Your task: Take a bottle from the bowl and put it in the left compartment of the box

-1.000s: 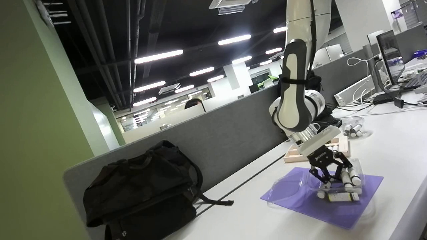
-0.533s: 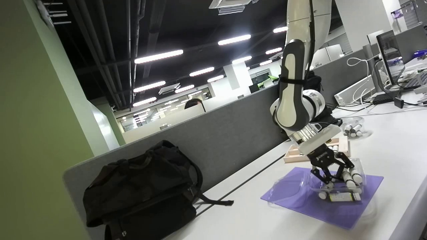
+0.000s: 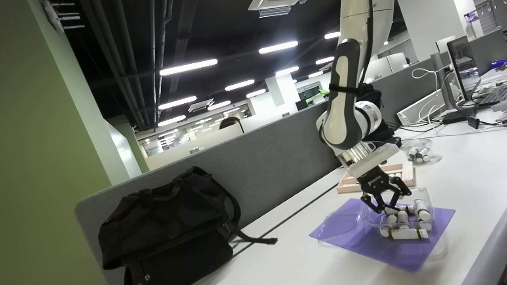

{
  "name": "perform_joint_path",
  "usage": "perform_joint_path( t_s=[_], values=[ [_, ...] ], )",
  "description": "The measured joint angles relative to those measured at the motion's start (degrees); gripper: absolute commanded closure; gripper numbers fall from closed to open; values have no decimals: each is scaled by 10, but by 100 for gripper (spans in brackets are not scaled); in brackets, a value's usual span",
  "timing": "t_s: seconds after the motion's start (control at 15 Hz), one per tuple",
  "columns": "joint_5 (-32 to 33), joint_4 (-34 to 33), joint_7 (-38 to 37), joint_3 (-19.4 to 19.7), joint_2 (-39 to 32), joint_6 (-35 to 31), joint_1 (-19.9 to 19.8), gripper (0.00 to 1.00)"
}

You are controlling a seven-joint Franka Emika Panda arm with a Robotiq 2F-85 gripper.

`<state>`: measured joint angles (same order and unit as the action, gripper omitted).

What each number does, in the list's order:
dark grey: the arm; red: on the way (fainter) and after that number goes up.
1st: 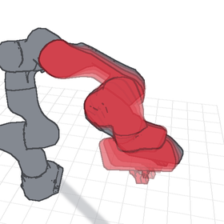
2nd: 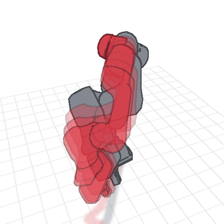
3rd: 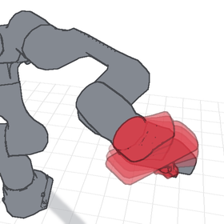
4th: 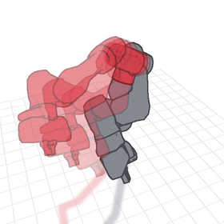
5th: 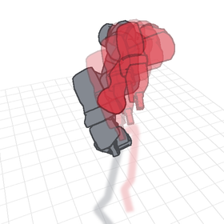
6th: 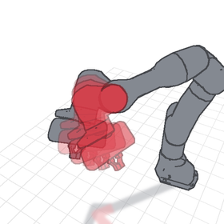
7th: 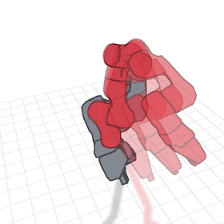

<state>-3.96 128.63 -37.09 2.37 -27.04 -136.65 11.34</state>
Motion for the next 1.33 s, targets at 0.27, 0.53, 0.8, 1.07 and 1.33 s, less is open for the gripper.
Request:
perform_joint_path(
  t_s=[0.27, 0.53, 0.8, 1.07, 1.33],
  values=[
    [-20, 6, 23, -12, 35, 2, -2, 100],
    [-26, 12, 34, -15, 54, 11, -4, 62],
    [-24, 22, 35, -14, 47, 11, -5, 38],
    [16, 39, 33, -7, 24, -53, 1, 15],
    [59, 69, 31, 11, 12, -139, 23, 0]
  ],
)
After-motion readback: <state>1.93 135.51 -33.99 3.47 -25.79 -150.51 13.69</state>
